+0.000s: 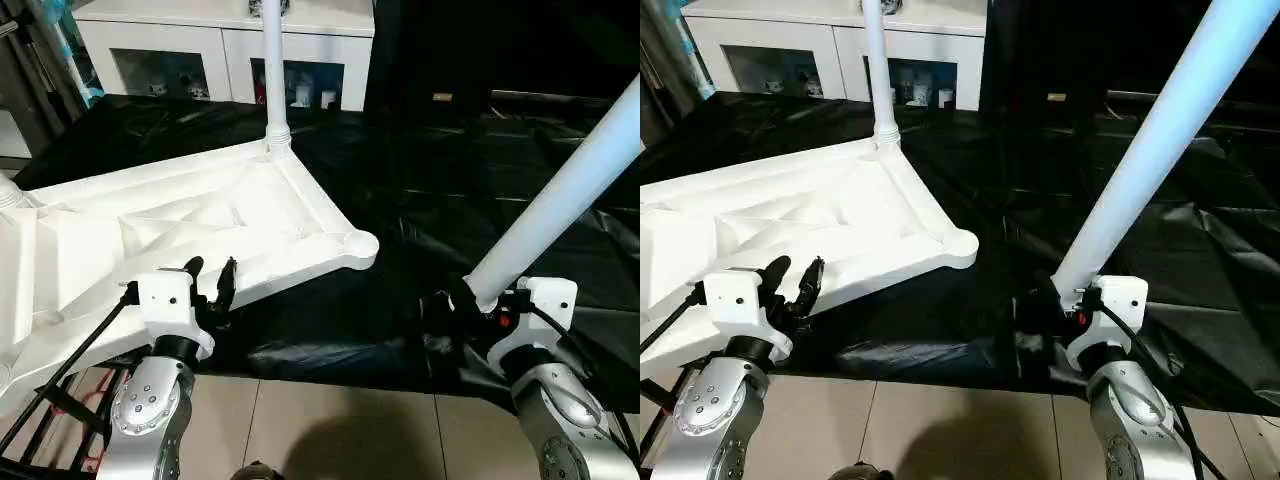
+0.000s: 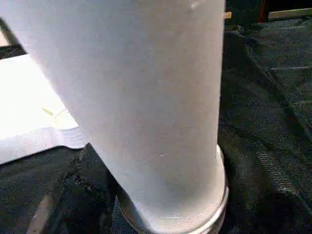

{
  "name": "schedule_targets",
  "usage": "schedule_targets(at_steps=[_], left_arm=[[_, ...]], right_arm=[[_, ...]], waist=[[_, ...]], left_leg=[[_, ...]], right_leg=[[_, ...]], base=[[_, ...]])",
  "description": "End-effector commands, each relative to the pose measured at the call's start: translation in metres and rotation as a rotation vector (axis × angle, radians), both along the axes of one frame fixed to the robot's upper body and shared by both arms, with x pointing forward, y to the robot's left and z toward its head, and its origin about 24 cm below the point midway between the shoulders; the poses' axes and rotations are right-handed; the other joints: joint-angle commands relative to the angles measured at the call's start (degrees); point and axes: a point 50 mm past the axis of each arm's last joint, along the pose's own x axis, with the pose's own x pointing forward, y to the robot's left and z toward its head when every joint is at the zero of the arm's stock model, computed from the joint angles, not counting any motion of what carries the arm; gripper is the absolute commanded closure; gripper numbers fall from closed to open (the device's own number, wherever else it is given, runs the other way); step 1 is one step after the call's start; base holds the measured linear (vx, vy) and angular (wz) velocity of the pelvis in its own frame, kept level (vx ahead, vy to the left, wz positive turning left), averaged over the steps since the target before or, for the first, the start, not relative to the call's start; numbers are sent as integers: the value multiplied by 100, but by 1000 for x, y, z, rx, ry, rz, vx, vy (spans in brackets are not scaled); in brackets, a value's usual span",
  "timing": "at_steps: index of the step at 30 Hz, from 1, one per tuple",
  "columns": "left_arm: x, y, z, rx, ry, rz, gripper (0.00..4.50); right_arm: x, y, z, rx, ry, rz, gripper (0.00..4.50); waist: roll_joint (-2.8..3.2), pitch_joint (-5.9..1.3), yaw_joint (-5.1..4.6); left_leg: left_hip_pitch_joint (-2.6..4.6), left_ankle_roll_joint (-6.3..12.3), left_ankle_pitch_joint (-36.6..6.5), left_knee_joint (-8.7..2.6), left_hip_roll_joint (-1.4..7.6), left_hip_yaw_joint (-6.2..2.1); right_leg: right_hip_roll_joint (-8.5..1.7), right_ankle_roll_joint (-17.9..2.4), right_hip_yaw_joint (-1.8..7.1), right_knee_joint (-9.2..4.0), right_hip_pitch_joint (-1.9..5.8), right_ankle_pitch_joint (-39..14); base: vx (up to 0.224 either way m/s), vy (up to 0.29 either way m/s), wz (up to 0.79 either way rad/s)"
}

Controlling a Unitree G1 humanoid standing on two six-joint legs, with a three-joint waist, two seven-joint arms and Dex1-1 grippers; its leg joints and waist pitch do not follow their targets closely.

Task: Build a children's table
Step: Insert table leg to table base

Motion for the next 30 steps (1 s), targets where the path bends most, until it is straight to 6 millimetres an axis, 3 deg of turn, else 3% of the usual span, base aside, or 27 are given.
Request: schedule_targets(at_steps=[1, 30], left_arm=[[-1, -2, 1, -4, 2, -7, 200], [-1, -2, 1, -4, 2, -7, 200]], right_arm=[[1, -2, 1, 0, 0, -6, 187], [1, -2, 1, 0, 0, -6, 187]], waist=[[-39, -259, 5], [-40, -258, 4]], left_leg=[[110, -50, -1961, -452, 476, -222], [108, -46, -1956, -454, 475, -221]], right_leg=[[-395, -618, 285, -466, 78, -1440], [-390, -626, 283, -460, 79, -1388]], base=[[0, 0, 0], [0, 0, 0]])
